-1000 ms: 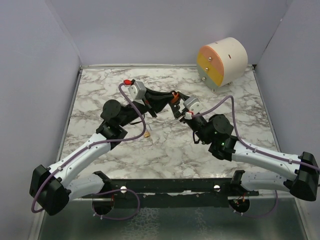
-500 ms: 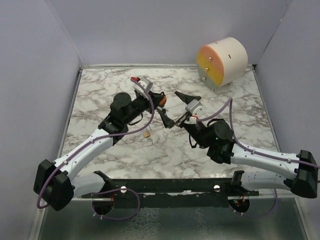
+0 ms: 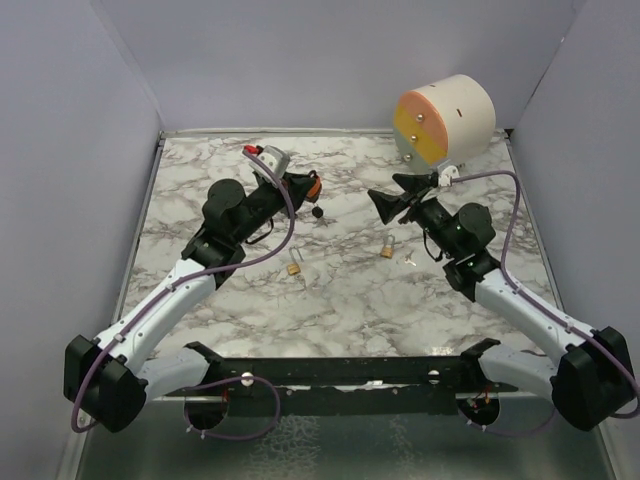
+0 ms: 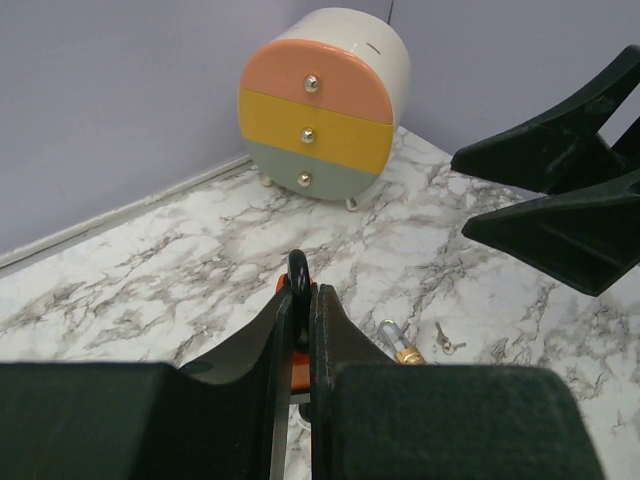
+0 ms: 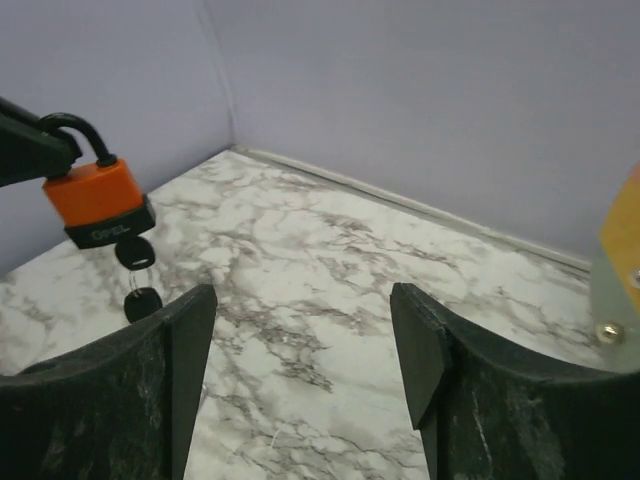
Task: Lock with the key
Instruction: Lock the lock.
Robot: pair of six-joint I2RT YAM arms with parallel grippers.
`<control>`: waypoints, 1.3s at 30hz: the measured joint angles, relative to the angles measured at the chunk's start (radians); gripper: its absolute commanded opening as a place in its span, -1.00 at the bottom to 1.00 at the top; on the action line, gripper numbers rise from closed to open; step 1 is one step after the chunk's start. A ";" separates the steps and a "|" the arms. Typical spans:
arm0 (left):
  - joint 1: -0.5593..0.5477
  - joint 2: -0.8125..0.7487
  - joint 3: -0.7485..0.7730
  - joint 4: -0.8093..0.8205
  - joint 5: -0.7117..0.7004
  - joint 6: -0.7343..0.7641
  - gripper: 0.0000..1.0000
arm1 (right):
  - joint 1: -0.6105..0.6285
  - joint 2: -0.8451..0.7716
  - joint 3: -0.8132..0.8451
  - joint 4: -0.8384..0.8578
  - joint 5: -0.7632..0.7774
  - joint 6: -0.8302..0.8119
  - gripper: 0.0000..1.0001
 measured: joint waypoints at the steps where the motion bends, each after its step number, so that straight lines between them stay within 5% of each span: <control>1: 0.009 0.001 0.000 0.001 0.018 -0.005 -1.00 | -0.023 0.012 -0.005 0.014 -0.070 0.028 0.33; 8: 0.090 0.031 0.000 0.065 0.224 -0.058 -1.00 | -0.261 0.253 -0.094 0.467 -0.640 0.363 0.23; 13: 0.095 0.083 0.000 0.135 0.425 -0.111 -1.00 | -0.272 0.376 -0.096 0.701 -0.871 0.554 0.20; 22: 0.077 0.124 0.010 0.229 0.600 -0.189 -1.00 | -0.245 0.247 -0.096 0.725 -0.941 0.544 0.12; 39: 0.035 0.116 0.029 0.321 0.658 -0.256 -1.00 | -0.092 0.241 -0.060 0.585 -0.926 0.430 0.00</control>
